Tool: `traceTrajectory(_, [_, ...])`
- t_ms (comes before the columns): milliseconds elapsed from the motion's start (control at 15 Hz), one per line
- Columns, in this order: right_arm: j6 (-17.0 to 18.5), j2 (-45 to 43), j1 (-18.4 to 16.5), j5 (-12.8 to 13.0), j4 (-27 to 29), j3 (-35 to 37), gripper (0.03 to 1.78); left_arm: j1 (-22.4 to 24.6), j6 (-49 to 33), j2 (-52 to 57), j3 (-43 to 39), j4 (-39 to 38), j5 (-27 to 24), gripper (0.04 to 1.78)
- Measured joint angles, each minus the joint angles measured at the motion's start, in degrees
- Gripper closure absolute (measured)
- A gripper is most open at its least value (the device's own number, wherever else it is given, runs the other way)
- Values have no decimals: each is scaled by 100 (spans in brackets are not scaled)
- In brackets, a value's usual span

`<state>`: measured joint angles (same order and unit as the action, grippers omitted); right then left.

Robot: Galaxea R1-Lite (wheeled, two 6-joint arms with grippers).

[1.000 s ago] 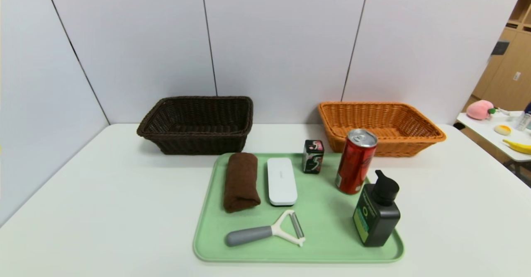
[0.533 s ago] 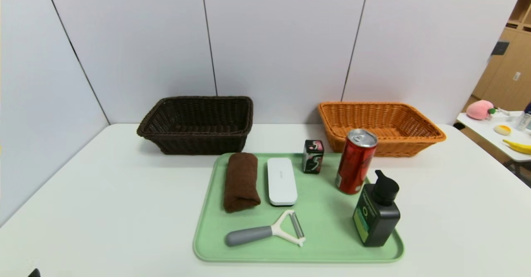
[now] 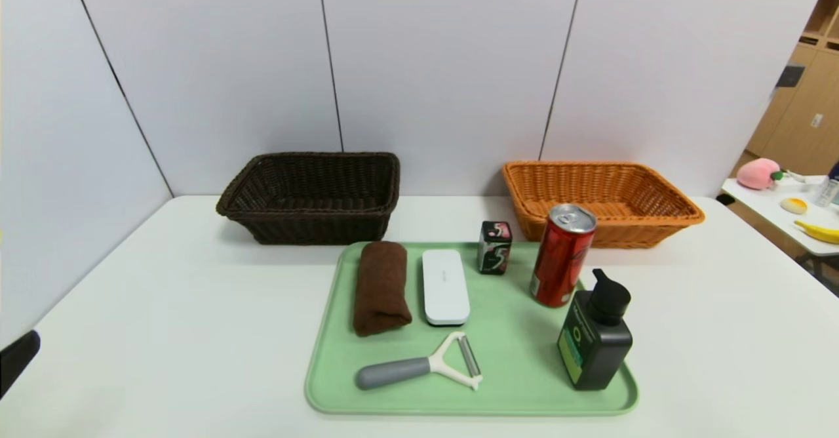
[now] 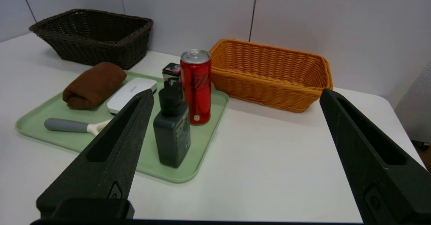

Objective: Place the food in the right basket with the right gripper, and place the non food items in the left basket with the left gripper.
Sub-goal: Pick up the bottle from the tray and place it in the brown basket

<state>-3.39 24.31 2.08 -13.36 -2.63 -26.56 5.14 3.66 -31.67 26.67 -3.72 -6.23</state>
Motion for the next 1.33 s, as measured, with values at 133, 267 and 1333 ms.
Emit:
traceTrajectory(133, [0, 744, 22, -52, -717, -39, 11, 2, 2, -633, 67, -678, -18, 13])
traceTrajectory(267, [-13, 1471, 30, -55, -1497, -66, 11, 4, 17, -1256, 98, -1314, -22, 13])
traceTrajectory(1333, [15, 2083, 1346, -469, -1332, 1513, 11, 2, 430, -2011, -492, -2247, -29, 13])
